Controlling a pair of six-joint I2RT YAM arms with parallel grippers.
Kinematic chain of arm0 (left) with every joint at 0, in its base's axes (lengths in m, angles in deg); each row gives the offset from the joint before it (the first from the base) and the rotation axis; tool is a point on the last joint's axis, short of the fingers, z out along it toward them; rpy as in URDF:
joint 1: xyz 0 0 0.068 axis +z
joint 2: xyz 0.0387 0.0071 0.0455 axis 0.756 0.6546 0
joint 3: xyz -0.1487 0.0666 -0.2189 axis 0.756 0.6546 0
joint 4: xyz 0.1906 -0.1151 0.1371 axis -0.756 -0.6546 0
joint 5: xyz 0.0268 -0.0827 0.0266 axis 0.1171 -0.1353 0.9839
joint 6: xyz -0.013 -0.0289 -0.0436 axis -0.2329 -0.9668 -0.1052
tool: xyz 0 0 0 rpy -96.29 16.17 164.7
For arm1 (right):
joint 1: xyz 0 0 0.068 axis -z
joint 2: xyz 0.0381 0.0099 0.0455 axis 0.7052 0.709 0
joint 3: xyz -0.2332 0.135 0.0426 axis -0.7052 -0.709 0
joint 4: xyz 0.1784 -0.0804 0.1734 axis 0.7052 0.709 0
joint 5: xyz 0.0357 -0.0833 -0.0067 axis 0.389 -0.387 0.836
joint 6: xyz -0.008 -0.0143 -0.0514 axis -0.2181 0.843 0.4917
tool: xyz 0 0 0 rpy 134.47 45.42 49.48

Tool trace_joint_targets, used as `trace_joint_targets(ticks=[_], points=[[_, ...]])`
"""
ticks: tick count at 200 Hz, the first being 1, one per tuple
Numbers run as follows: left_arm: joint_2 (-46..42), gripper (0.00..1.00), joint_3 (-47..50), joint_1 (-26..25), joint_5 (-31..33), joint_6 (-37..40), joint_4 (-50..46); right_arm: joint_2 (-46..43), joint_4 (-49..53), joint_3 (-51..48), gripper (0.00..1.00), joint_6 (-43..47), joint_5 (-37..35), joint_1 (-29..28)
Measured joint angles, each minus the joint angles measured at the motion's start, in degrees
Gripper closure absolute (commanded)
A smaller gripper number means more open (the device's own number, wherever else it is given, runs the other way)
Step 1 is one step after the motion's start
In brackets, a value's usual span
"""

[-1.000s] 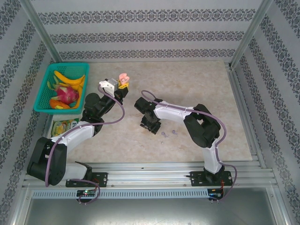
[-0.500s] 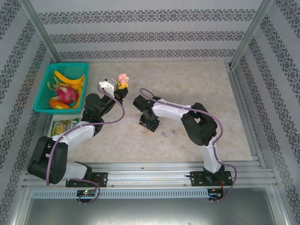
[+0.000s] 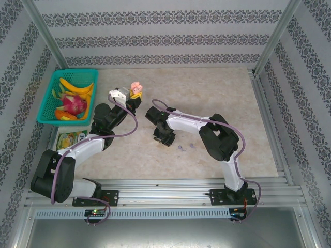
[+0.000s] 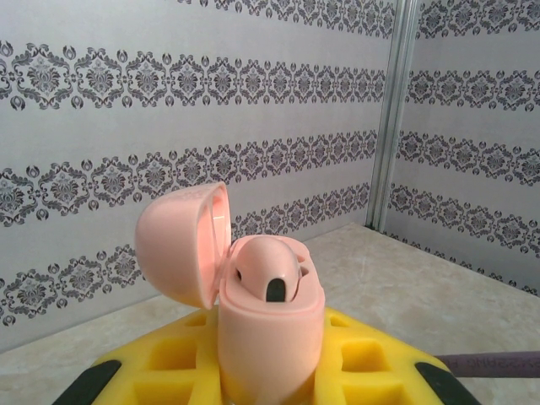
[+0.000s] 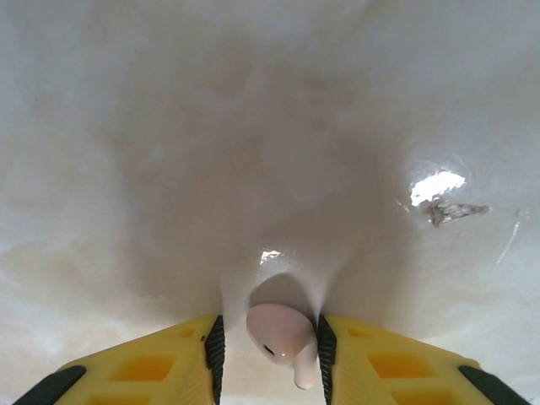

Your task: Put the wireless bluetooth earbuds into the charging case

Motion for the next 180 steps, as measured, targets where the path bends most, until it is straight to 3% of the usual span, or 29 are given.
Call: trace_joint_targets(ticks=[32,63,180], points=[[0.00,1.00,0.00,0.00,0.00,-0.02,0.00,0.15,0.55,0.17,0.66,2.58,0.00,0.00],[0.00,1.00,0.00,0.00,0.00,-0.17,-0.02,0.81,2.29,1.25,0.75,6.73,-0.04,0.15],[-0.04,1.00,0.00,0.00,0.00,-0.26,-0.04,4.33,6.14,7.15,0.76,31.54,-0.28,2.69]])
